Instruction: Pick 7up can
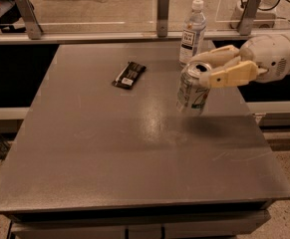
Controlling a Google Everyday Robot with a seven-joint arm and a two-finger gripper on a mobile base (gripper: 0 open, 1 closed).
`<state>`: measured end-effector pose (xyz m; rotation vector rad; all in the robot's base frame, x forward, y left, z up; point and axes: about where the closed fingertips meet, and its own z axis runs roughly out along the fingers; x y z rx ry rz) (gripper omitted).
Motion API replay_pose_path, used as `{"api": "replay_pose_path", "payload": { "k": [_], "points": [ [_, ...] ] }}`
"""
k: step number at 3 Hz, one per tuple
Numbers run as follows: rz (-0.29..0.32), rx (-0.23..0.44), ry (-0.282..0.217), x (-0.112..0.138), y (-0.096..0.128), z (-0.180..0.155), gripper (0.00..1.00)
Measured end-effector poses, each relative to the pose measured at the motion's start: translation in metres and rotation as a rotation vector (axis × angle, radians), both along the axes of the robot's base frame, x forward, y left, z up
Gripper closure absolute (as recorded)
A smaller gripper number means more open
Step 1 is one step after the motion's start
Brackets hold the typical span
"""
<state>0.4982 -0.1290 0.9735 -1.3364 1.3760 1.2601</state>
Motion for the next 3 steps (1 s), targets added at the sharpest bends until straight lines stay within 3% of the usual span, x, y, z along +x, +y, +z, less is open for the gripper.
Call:
{"api": "replay_pose_path", "payload": {
  "k": [1, 3],
  "points": [
    [-0.017, 0.104, 0.043, -0.011, -0.017, 0.003, 1.0],
    [-0.109, 0.107, 0.128, -0.009, -0.038, -0.028, 1.0]
  ]
}}
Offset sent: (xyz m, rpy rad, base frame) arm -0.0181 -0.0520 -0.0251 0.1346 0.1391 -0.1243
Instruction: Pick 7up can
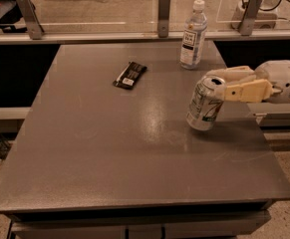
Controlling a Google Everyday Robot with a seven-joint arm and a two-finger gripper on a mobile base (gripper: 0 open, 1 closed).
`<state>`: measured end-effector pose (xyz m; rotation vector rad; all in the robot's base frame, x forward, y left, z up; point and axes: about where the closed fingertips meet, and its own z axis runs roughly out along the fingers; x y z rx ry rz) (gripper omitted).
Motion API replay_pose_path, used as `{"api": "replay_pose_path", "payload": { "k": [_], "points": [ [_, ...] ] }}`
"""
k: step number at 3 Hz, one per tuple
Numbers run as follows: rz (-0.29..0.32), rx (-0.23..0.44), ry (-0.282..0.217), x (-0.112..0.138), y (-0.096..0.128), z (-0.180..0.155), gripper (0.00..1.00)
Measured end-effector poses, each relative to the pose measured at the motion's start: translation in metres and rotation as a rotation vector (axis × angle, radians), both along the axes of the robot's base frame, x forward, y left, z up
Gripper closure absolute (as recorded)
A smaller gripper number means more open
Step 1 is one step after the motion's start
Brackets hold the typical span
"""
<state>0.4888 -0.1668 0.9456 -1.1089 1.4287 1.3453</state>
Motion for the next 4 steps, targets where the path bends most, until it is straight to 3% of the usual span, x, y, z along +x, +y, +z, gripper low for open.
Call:
{"api": "replay_pose_path", "payload": {
  "k": [1, 2, 4],
  "points": [
    [-0.035, 0.02, 0.012, 0.002, -0.0077, -0.0114, 0.81],
    [-0.071, 0.061, -0.034, 0.0013, -0.0114, -0.0154, 0.58],
    [-0.066, 0.061, -0.043, 0.0021, -0.0069, -0.0137, 0.12]
  ]
}}
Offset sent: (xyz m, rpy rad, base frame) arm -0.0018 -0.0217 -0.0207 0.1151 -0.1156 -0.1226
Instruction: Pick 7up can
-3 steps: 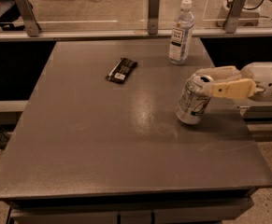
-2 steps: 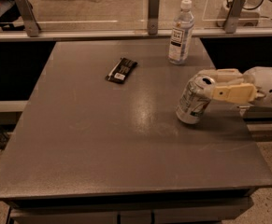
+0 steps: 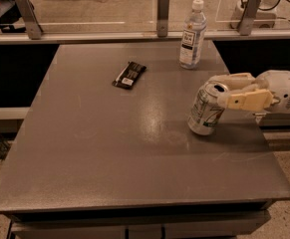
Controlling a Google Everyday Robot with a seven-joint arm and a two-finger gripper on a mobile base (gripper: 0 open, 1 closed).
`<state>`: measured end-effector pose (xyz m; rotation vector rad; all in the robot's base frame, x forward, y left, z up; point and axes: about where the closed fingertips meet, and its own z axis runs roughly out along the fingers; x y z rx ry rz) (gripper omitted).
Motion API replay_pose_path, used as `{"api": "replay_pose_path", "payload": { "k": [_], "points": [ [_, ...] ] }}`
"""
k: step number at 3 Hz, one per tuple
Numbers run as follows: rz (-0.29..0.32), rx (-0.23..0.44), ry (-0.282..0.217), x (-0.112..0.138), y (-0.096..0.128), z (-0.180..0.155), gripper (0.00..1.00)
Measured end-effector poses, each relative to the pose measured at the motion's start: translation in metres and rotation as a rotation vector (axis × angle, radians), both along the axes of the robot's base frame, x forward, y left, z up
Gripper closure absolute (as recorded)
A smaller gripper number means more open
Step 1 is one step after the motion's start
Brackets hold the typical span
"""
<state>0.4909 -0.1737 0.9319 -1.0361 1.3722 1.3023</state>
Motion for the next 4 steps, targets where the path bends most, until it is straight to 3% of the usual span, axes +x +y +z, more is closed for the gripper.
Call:
{"api": "replay_pose_path", "payload": {
  "k": [1, 3, 4],
  "points": [
    [0.003, 0.0, -0.001, 0.0, 0.002, 0.001, 0.0],
    [-0.011, 0.001, -0.002, 0.002, -0.002, 0.003, 0.0],
    [-0.059, -0.03, -0.079, 0.006, -0.025, 0.01, 0.0]
  ]
}}
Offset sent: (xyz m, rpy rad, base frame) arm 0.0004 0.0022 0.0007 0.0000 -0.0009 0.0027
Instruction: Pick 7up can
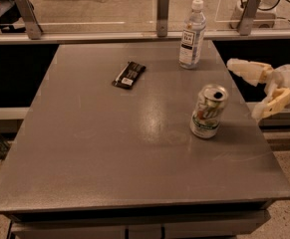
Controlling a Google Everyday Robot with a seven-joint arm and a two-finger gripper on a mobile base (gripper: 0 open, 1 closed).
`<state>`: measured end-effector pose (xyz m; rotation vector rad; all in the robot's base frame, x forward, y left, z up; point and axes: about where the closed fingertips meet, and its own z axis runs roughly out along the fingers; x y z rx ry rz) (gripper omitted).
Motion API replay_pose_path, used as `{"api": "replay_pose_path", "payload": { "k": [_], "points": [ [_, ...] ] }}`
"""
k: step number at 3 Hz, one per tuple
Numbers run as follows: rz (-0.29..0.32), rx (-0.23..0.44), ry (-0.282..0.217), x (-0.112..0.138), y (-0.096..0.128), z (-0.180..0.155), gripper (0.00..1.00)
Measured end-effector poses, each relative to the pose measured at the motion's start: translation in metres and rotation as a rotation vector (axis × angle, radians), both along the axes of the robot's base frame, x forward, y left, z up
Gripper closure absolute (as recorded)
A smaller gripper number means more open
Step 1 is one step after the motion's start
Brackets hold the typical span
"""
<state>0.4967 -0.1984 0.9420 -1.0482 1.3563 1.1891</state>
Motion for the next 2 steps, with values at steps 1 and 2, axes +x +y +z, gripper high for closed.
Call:
{"api": "replay_pose_path", "payload": {
  "k": [1, 2],
  "points": [
    [-0.031, 0.033, -0.114, 0.0004, -0.0214, 0.0145, 0.0],
    [-0.031, 0.033, -0.114, 0.0004, -0.0213, 0.0146, 0.0]
  ]
}}
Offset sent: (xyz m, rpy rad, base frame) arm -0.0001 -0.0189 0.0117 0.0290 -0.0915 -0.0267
